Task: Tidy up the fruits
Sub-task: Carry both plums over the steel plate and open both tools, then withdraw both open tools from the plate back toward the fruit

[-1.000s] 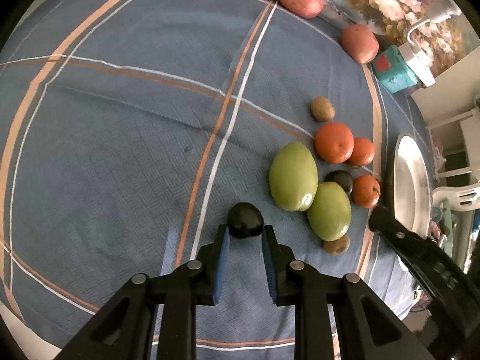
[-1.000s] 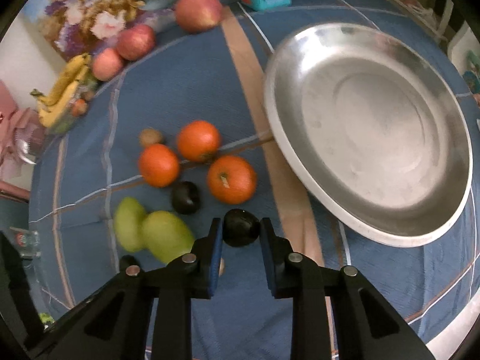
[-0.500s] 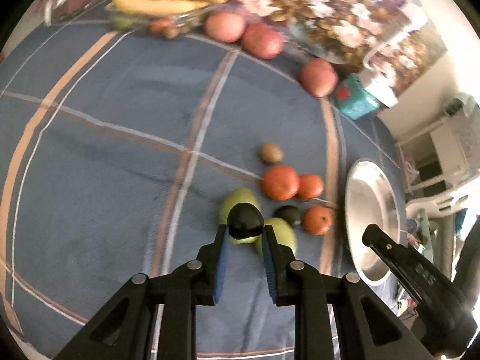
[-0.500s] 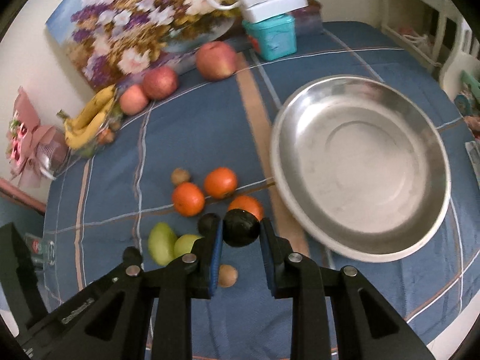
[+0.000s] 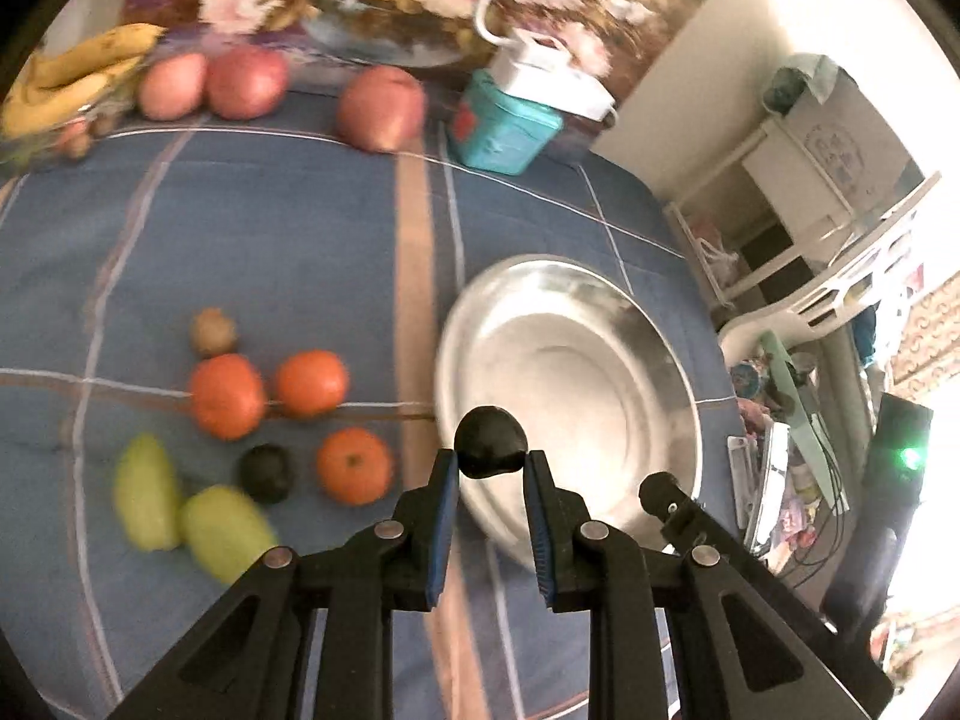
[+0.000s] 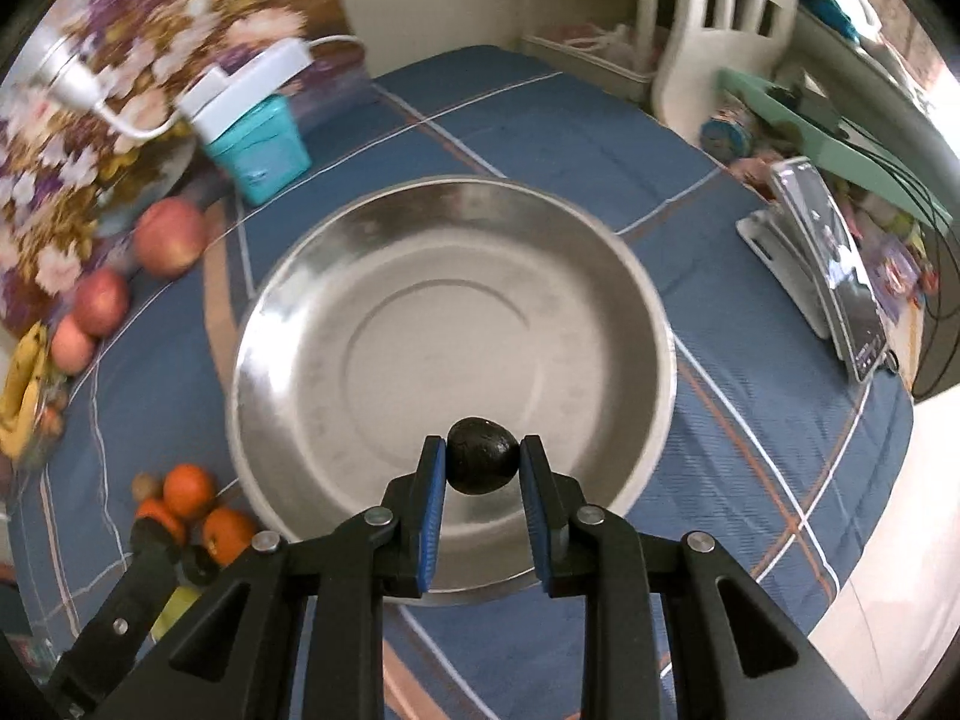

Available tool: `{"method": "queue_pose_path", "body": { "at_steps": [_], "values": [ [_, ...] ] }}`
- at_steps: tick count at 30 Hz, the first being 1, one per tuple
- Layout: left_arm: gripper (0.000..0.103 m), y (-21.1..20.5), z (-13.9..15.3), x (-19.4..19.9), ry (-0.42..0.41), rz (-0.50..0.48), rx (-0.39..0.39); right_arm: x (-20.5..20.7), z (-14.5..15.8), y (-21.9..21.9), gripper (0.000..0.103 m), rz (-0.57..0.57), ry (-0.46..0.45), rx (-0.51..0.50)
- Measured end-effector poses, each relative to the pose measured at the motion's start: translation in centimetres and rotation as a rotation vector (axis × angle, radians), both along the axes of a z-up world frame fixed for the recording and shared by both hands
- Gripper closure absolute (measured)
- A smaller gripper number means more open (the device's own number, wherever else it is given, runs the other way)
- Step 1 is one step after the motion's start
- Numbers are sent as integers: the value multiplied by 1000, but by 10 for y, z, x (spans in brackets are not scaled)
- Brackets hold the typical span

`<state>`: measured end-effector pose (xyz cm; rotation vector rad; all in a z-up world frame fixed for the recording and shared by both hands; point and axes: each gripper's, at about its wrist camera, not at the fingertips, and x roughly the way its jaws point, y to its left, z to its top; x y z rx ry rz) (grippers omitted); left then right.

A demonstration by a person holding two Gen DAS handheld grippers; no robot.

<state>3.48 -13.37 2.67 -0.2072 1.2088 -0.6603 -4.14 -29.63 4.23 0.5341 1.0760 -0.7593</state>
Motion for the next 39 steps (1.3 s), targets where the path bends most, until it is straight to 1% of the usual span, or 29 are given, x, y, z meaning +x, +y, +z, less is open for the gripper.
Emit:
{"method": "queue_pose_path", "body": {
  "at_steps": [2,4,5,6,7,8,9,11,14,15,18,19,22,23,24,27,32,37,39],
  "values": [
    [78,-7,1,3,-9,-14,-9,-2,2,-5,77,-14,1,-23],
    [75,-12,1,7,-7,-25,-22,-2,6,-3,77,0,-10,-52],
    [62,-12,2,9,-7,-31,-34,-2,7,-4,76,10,-12,-61],
    [44,-11,2,9,-10,-29,-39,3,6,-3,75,17,-10,-68],
    [39,-9,4,8,-23,-21,-45,4,8,-2,74,26,-8,-76],
    [38,-8,7,8,-33,-19,-49,4,8,-2,70,34,-10,-80],
    [37,-8,8,8,-31,-23,-47,5,10,-2,65,41,-12,-88],
    [37,-6,8,9,-18,-19,-49,5,13,-1,58,45,-16,-122],
    [31,1,8,10,-2,-1,-46,5,21,4,56,60,-29,-165],
    [27,5,8,11,-5,8,-23,5,22,5,53,64,-36,-169],
    [21,14,8,14,-34,43,67,3,26,8,47,69,-62,-172],
    [19,20,7,16,-41,68,113,3,27,8,47,58,-67,-172],
    [8,38,2,22,-36,131,217,5,26,9,47,72,-71,-151],
    [2,45,-1,23,-36,151,250,6,25,9,47,79,-72,-140],
    [0,54,-3,25,-38,182,295,6,24,9,47,83,-74,-128],
    [0,78,-5,31,-50,248,355,8,21,13,47,99,-83,-93],
    [0,119,0,37,-60,360,383,19,13,37,47,169,-60,-70],
    [0,156,2,41,-60,464,416,38,7,86,47,308,-19,-77],
    [0,170,2,43,-51,505,416,45,7,107,47,354,-21,-73]
  ]
}}
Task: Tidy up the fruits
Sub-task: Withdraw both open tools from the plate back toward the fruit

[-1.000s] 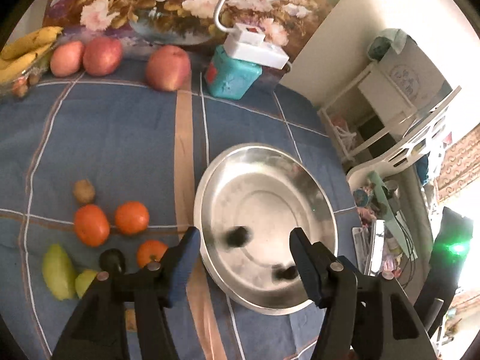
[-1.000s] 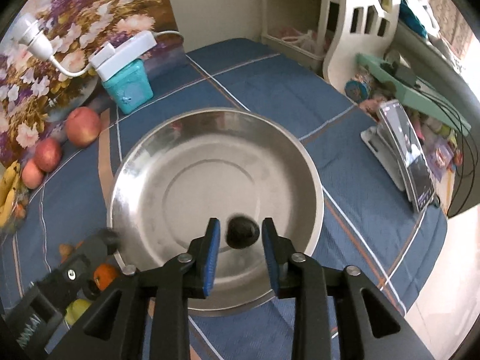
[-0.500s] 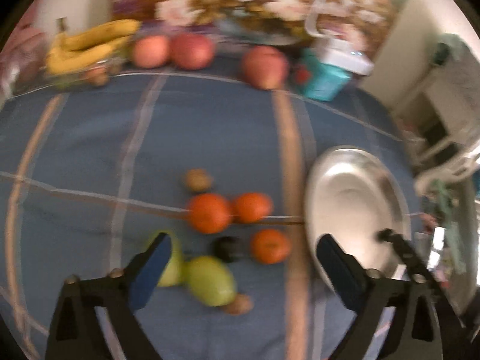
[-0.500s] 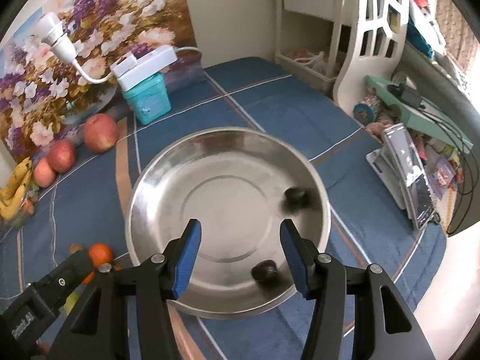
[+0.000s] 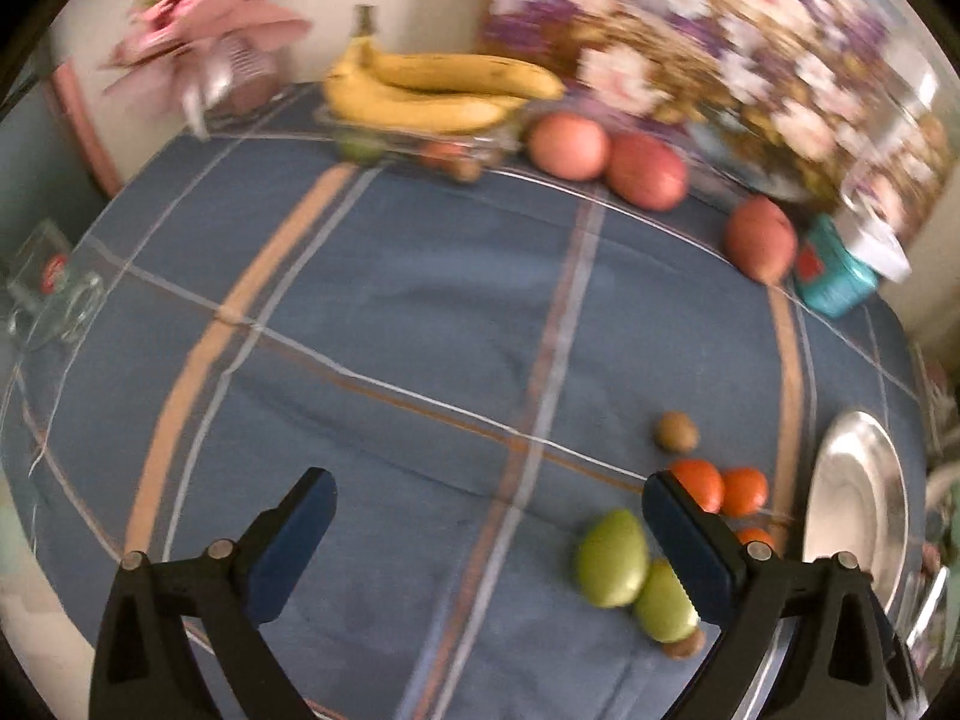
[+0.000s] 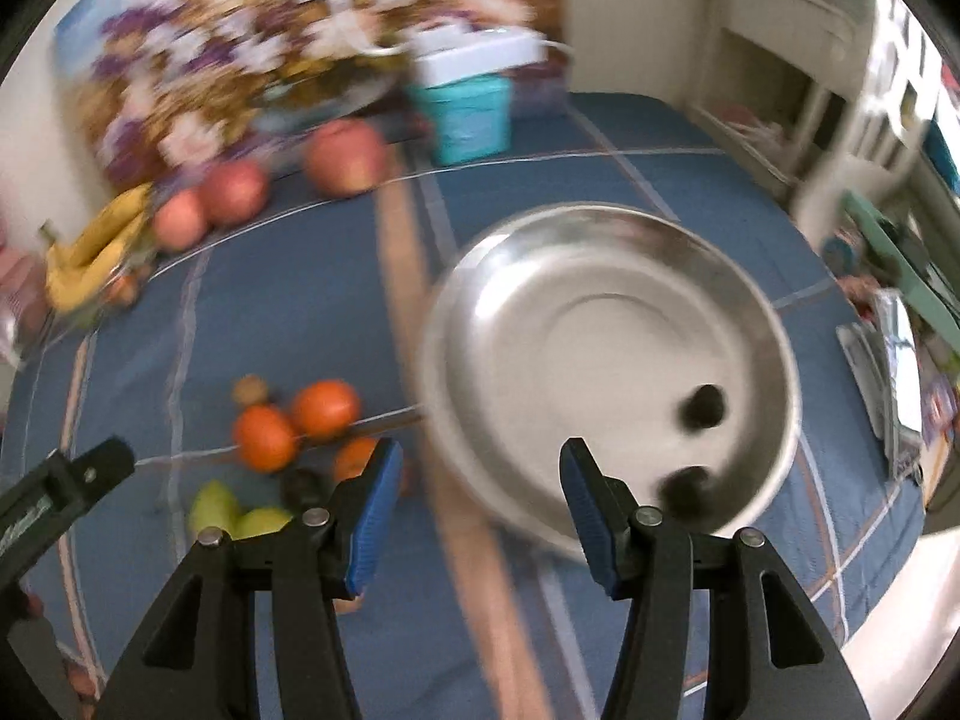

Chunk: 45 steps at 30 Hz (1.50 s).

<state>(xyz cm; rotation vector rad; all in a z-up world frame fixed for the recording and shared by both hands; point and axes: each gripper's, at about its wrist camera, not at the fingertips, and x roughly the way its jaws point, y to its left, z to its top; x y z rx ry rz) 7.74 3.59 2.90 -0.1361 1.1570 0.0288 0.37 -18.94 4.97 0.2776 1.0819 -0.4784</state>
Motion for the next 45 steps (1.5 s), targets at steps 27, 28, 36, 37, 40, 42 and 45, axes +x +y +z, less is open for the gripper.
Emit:
{"method": "queue_pose_path", "body": {
  "at_steps": [27,28,36,37,40,42,45],
  "values": [
    [0,18,-12,6,62,47,-115,56,-30,35,47,59,190,221],
    [0,15,-15,5,73,37,-115,53,-33,33,47,56,202,222],
    [0,-11,-44,2,193,-53,-157,32,-46,29,47,47,286,221],
    [0,-15,-46,2,202,-66,-154,31,-47,30,47,48,291,224],
    [0,-18,-45,2,199,-73,-159,29,-46,31,47,53,298,215],
    [0,-19,-43,3,193,-70,-160,28,-45,32,47,61,298,211],
    [0,-21,-45,4,201,-63,-168,30,-42,34,47,68,279,229]
  ]
}}
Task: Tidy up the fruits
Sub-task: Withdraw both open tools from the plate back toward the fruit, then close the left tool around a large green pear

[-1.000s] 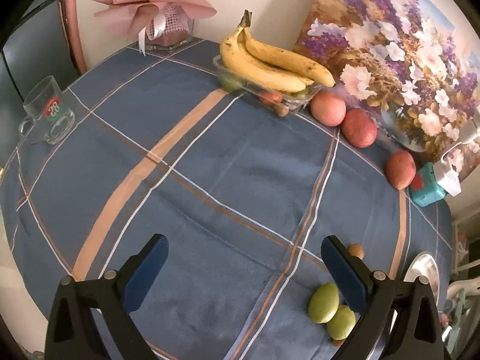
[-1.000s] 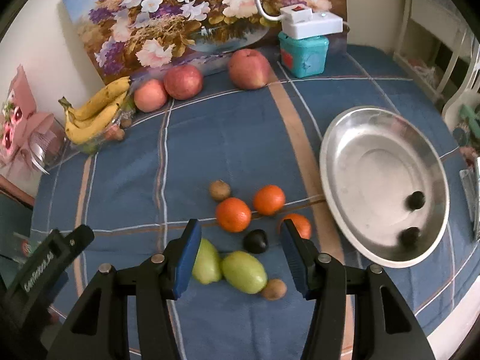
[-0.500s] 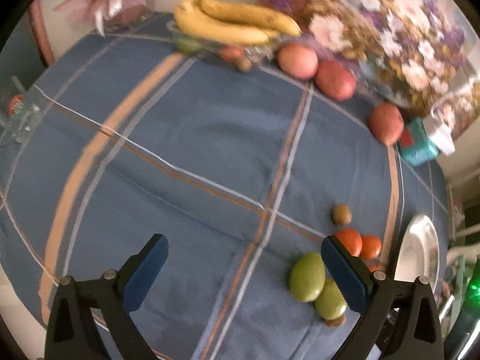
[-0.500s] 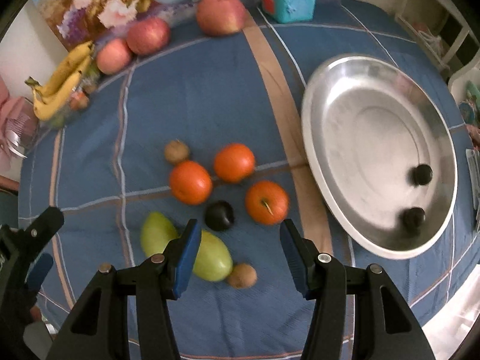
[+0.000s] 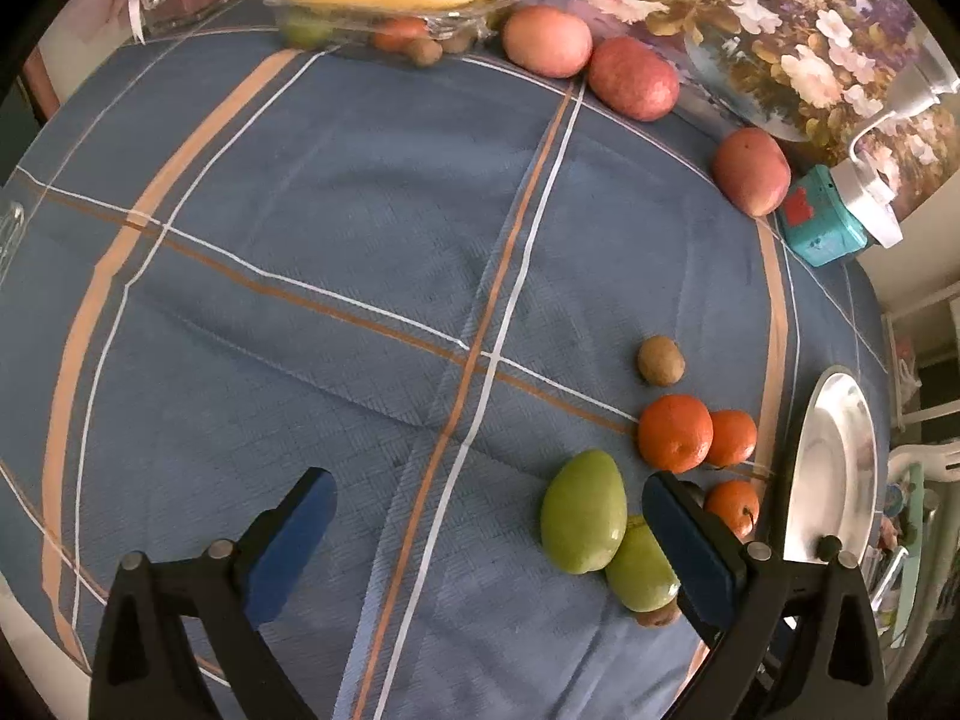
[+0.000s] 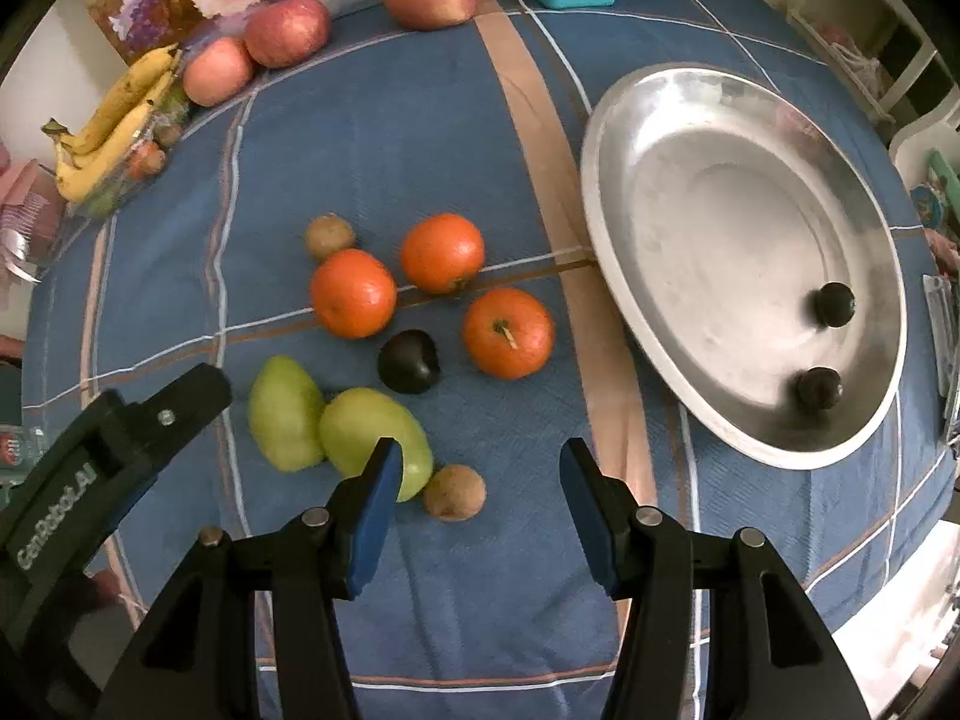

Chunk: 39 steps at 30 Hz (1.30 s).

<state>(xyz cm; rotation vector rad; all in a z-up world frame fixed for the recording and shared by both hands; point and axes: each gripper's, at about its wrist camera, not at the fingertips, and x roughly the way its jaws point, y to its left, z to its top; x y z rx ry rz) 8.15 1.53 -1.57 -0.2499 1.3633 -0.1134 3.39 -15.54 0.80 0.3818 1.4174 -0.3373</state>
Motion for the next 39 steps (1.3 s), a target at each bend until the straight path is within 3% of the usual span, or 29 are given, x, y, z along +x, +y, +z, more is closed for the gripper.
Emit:
{"method": "queue_pose_path", "body": {
  "at_steps": [5,13,22,25,27,28,39],
  "values": [
    [0,-8,-10,3,50,-42,-63,0,-3,9,47,17,6,14],
    [6,-30,-20,6,86,-93,-69,0,-6,14,47,21,28,19],
    [32,-32,-30,4,145,-51,-153,-15,-4,5,47,21,54,21],
    [45,-31,-29,2,138,-49,-167,-15,-6,8,47,34,64,8],
    [61,-29,-28,1,136,-50,-174,-15,-7,12,47,39,68,10],
    [63,-29,-27,1,135,-54,-183,-15,-8,14,47,41,70,14],
    [63,-19,-26,-6,133,-53,-158,-13,-25,32,47,75,113,25]
  ]
}}
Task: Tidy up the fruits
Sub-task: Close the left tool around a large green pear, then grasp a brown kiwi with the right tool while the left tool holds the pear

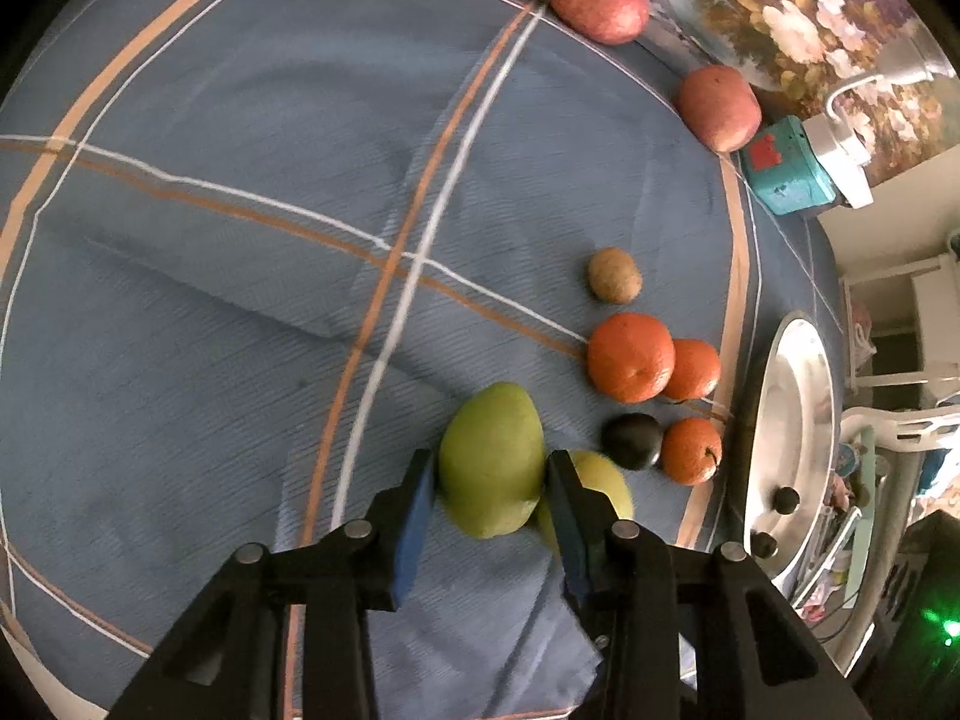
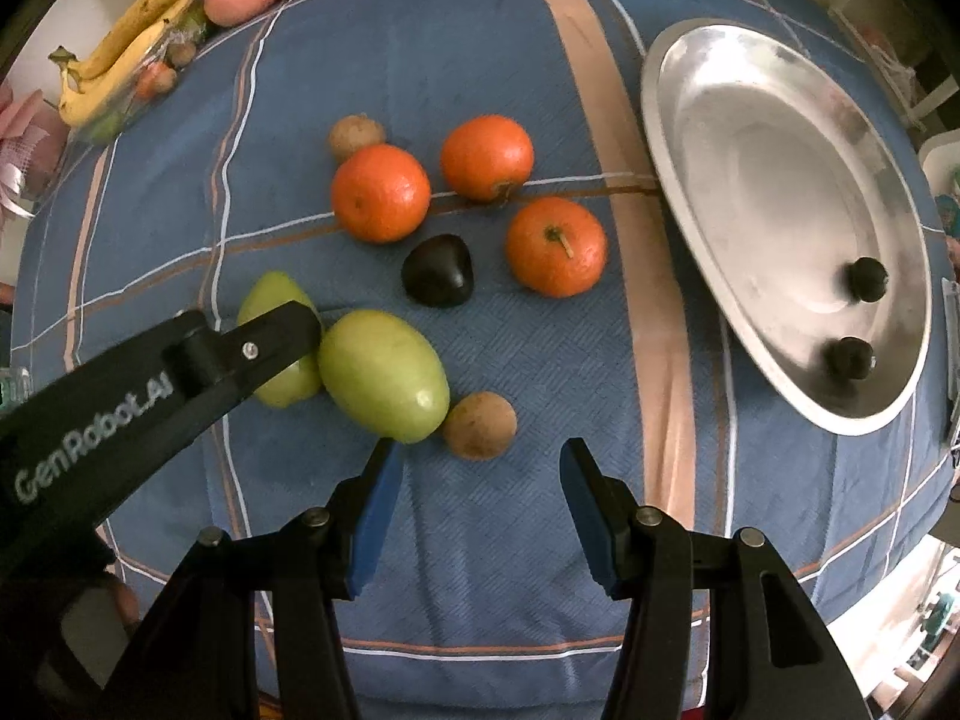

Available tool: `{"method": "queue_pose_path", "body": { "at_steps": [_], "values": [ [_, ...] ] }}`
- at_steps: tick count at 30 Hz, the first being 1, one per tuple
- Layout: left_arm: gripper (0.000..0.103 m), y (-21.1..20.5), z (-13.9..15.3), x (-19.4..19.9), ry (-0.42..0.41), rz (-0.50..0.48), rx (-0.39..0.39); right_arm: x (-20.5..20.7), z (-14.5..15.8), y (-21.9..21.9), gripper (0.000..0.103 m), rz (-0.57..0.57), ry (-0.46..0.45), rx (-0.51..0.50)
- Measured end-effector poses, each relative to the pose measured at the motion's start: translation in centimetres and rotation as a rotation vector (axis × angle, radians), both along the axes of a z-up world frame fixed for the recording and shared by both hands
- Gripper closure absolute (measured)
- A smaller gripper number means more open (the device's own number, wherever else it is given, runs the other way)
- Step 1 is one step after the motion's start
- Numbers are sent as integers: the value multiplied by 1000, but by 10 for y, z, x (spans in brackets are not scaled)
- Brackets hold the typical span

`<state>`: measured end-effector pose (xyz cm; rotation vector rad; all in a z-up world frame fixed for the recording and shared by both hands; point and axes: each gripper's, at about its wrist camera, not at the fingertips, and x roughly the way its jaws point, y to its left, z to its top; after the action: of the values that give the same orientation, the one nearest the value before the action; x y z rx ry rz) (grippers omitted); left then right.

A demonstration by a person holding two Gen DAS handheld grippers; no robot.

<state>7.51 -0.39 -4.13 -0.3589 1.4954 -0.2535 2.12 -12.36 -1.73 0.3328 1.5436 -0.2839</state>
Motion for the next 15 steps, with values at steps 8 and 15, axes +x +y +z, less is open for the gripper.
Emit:
{"method": "queue_pose_path", "body": {
  "at_steps": [8,15],
  "values": [
    [63,14,2,1,-11,34,35,4,1,4,47,20,-6,-27],
    [63,12,3,2,-13,32,45,4,7,-3,47,29,-9,-29]
  ]
}}
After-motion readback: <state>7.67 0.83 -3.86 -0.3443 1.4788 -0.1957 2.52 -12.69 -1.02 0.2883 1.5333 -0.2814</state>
